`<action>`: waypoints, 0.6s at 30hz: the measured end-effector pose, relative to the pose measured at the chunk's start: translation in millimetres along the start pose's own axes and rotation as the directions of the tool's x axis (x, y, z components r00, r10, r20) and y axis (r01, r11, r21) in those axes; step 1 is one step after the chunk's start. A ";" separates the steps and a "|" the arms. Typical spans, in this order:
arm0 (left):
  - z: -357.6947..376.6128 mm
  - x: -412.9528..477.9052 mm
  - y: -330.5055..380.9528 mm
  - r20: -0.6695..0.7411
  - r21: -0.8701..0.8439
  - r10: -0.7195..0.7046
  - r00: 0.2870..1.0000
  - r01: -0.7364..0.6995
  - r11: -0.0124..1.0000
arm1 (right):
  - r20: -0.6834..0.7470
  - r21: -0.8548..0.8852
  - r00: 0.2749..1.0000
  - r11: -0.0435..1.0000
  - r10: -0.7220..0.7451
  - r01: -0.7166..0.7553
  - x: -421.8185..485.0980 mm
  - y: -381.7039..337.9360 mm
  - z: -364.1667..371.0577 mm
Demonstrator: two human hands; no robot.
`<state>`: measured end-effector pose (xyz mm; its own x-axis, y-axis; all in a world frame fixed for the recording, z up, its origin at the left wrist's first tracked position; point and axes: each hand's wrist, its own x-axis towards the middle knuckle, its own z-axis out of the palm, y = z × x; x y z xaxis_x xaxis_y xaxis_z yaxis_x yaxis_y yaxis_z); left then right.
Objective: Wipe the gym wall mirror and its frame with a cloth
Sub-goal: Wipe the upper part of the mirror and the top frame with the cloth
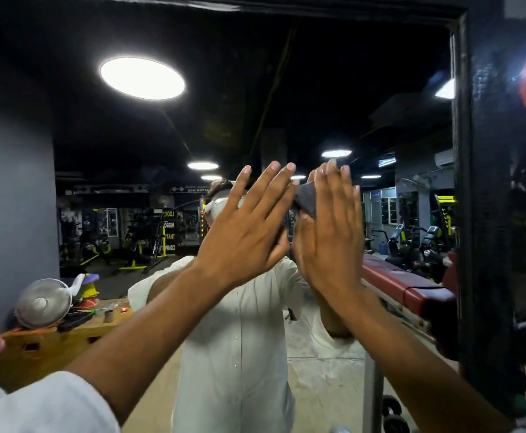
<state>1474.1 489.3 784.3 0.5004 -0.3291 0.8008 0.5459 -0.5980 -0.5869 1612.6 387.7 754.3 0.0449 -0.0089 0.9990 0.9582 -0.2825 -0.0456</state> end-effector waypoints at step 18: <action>3.3 -20.3 14.4 0.022 -0.046 0.097 0.995 -0.096 0.994 | 0.011 -0.036 0.995 0.994 0.100 -0.100 -14.7 73.5 -26.1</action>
<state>1474.0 489.8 759.3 0.5656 -0.3698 0.7372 0.4636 -0.5967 -0.6550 1675.0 342.0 736.5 0.1438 -0.0270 0.9892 0.9382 -0.3143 -0.1450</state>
